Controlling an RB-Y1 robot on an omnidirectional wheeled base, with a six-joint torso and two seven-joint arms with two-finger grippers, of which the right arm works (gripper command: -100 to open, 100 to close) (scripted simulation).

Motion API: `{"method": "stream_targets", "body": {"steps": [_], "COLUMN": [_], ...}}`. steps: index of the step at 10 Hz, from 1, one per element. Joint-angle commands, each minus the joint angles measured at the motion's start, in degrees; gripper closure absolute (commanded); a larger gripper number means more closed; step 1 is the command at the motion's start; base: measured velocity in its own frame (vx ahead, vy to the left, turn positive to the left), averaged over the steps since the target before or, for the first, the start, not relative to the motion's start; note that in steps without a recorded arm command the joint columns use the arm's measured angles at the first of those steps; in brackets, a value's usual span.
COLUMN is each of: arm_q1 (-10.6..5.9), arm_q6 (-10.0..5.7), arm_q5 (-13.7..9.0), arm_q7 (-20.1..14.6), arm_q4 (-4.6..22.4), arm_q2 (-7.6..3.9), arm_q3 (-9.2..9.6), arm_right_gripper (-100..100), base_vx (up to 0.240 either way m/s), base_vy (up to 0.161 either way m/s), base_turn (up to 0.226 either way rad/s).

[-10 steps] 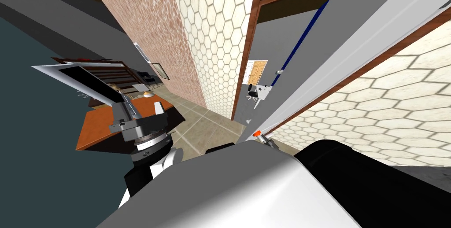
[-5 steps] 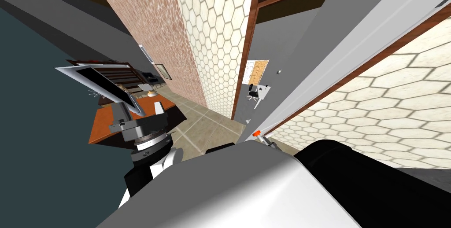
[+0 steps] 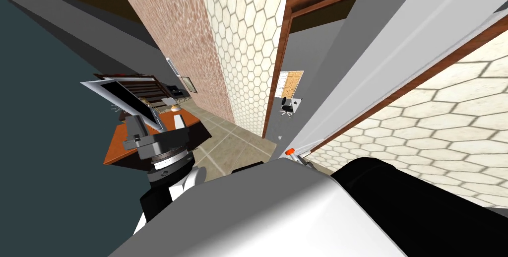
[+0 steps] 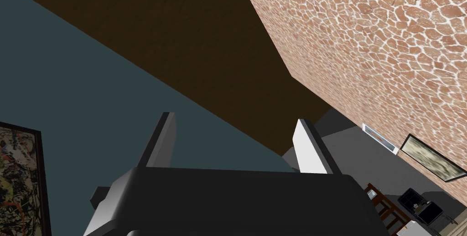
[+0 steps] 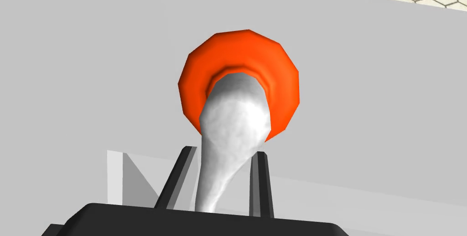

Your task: Pull the door open

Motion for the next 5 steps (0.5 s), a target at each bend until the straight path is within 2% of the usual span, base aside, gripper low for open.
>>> {"method": "stream_targets", "body": {"steps": [1, 3, 4, 5], "arm_q1": [0.67, 1.22, 2.29, 2.37], "arm_q6": [-0.02, -0.22, -1.67, -1.89], "arm_q5": [0.14, 0.16, 0.29, 0.3], "arm_q7": [0.54, 0.86, 1.79, 1.88], "arm_q4": [0.06, 0.29, 0.94, 1.0], "arm_q2": [0.27, 0.39, 0.94, 1.0], "arm_q3": [0.63, 0.88, 1.35, 1.38], "arm_right_gripper": [100, 100, 100, 100], "base_vx": [0.146, 0.055, -0.082, -0.138], "base_vy": [0.062, 0.006, -0.07, -0.08], "base_turn": [0.167, 0.143, 0.203, 0.131]}}
